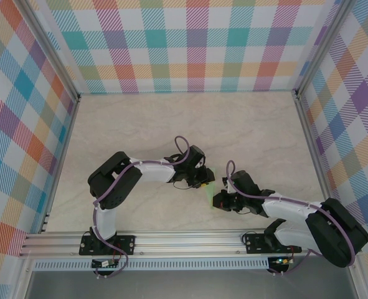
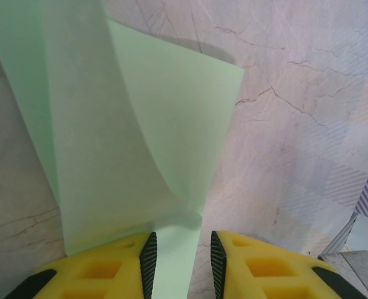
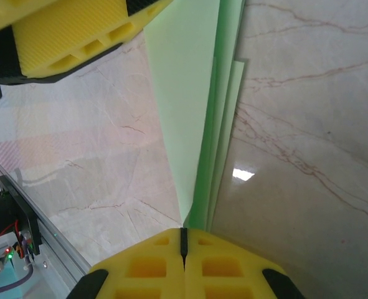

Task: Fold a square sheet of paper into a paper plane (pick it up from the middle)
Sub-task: Fold the wing for the fifth time at the center of the table.

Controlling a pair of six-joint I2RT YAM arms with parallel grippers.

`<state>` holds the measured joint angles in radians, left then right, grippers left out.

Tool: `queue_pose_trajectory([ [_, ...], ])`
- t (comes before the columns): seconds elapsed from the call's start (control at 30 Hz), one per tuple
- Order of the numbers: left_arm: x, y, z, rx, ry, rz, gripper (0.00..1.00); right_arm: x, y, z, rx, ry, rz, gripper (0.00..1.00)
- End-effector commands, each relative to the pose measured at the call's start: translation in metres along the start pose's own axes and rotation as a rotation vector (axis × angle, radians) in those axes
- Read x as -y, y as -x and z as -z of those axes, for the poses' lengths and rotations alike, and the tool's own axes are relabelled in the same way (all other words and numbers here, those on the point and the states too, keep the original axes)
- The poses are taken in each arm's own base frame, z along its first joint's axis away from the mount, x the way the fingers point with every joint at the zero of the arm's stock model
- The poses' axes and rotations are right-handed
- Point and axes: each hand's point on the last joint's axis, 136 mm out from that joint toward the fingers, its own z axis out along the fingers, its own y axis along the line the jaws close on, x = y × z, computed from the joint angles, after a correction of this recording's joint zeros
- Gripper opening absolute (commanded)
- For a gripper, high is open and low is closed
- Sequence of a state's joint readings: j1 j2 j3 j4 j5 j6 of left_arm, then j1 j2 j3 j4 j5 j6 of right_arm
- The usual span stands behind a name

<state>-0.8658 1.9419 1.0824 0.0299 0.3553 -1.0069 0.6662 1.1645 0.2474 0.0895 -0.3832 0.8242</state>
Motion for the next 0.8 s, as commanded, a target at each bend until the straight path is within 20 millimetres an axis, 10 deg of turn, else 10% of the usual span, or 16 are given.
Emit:
queue_pose_trajectory([
  [0.0, -0.022, -0.014, -0.004, -0.022, 0.076, 0.025, 0.32, 0.013, -0.025, -0.002, -0.104, -0.015, -0.012, 0.04],
  [0.2, -0.024, -0.014, -0.004, -0.018, 0.082, 0.031, 0.32, 0.025, -0.032, -0.001, -0.129, -0.066, -0.031, 0.05],
  [0.53, -0.024, -0.015, -0.003, -0.018, 0.077, 0.029, 0.32, -0.010, -0.003, 0.014, -0.005, 0.003, 0.002, 0.21],
  [0.77, -0.024, -0.015, -0.003, -0.019, 0.076, 0.027, 0.32, -0.024, 0.004, 0.009, 0.011, 0.092, -0.026, 0.11],
])
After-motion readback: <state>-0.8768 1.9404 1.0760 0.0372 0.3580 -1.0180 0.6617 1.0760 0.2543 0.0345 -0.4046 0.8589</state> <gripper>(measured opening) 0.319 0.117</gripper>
